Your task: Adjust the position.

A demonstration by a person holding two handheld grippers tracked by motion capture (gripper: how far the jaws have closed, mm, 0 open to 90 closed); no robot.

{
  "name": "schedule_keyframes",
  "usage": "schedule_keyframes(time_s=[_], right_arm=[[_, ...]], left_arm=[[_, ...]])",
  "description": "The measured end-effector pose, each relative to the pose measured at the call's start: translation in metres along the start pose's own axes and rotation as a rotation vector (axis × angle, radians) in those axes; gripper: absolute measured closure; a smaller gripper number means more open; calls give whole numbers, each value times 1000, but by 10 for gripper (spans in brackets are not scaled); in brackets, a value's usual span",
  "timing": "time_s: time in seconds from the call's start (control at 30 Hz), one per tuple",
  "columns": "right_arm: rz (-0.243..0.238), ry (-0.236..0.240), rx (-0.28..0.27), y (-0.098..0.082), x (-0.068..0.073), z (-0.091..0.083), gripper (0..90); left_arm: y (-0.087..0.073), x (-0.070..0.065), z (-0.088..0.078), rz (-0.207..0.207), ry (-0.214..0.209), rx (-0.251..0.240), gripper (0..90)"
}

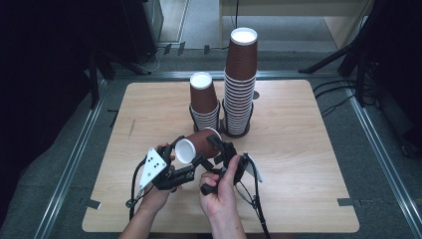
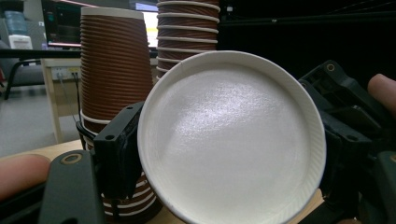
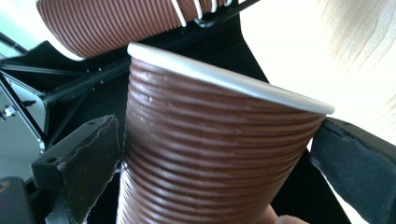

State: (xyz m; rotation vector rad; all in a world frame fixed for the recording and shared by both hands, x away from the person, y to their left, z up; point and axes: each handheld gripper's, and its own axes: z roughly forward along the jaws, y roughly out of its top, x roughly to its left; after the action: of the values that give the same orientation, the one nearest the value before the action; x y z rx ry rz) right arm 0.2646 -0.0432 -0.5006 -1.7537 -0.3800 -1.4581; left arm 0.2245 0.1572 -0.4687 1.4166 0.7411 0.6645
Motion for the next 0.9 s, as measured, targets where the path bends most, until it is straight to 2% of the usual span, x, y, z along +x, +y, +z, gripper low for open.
schedule_keyframes(time_s=[0.17,0.23,0.33,0.4,0.63,0.9], right_arm=[[13,-13,6,1,-1,4,5],[24,-22,14,1,-3,6,0],[34,-17,18,-1,-5,8,0],[36,-11,20,-3,-6,9,0],[49,-8,19,-1,-6,10,26],[28,4,15,-4,-5,9,78]], left_arm=[[-1,1,-1,18,6,11,236],[-2,1,-1,7,-18,4,235],[-3,-3,-1,47,-5,8,235],[-3,-2,0,34,-9,7,235],[-4,-3,-1,52,-22,13,235],[-6,-1,-2,45,-27,18,234]])
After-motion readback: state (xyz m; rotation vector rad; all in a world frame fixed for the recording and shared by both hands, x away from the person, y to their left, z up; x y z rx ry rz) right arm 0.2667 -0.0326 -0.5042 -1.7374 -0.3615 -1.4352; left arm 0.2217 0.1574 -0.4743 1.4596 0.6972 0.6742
